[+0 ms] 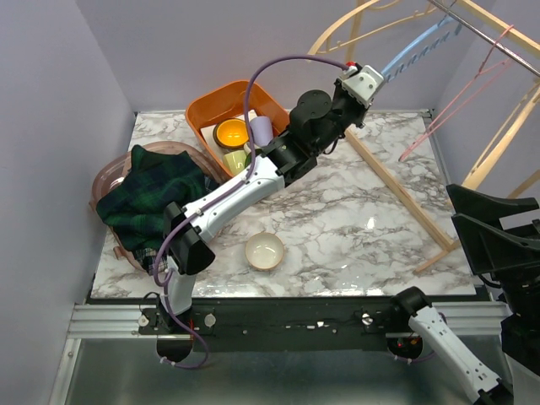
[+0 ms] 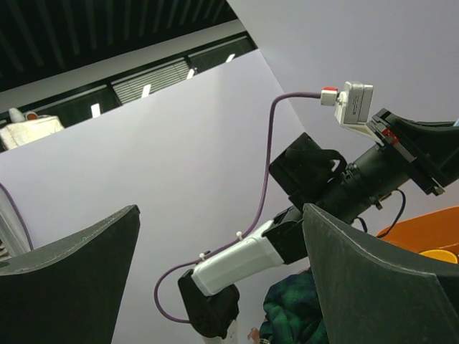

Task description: Remove the skirt from the hanger

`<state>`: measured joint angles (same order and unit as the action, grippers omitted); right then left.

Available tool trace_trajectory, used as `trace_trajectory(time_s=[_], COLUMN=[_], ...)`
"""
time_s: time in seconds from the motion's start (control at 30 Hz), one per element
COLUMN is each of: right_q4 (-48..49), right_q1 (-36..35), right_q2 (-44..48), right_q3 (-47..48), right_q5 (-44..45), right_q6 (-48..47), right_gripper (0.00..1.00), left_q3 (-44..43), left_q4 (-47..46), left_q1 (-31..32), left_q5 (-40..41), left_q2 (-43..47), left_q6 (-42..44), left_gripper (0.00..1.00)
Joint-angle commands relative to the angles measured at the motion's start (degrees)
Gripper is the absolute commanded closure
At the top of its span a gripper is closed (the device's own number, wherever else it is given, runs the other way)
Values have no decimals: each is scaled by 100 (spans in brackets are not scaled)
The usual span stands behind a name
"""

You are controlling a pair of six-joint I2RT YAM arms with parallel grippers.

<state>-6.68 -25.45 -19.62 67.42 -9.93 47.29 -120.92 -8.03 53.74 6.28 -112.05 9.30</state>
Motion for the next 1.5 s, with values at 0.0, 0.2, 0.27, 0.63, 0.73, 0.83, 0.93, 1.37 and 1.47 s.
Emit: trace_trajectory(time_s=[0.0,0.2,0.27,0.63,0.73,0.83,0.93,1.37,1.47], right_q4=[-106,-377,-457,-2020,-2793,-3199,-3366,-3350,-2998], right_q1=[-21,-21,-21,-21,-21,-21,-21,-21,-21], right_q2=[204,160,116,-560,-815,-973,-1044,-1220,-1053], right_q3=[-44,52,105,1070,1405,1520,1564,827,449], right_q5=[79,211,237,387,492,528,257,-711,-1133], right_q6=[-132,-124,-106,-904,-1519,-2038,-2320,-2690,-2698], right_gripper=[0,0,0,0,0,0,0,0,0], left_q3=[-677,-1048,-786,1359,2220,3011,3715,5736,6210], left_q4=[-357,-164,-207,-191,55,371,600,1383,1322], left_q1=[14,14,14,14,14,23,23,23,23], left_q5=[-75,-40,13,198,259,321,137,-92,-83], left_q2=[-316,-678,-625,1287,2157,3090,3993,6765,7073], left_q6=[-113,-200,-262,-297,-411,-745,-929,-1387,-1413], left_gripper=[100,100,100,15,1,1,1,1,1])
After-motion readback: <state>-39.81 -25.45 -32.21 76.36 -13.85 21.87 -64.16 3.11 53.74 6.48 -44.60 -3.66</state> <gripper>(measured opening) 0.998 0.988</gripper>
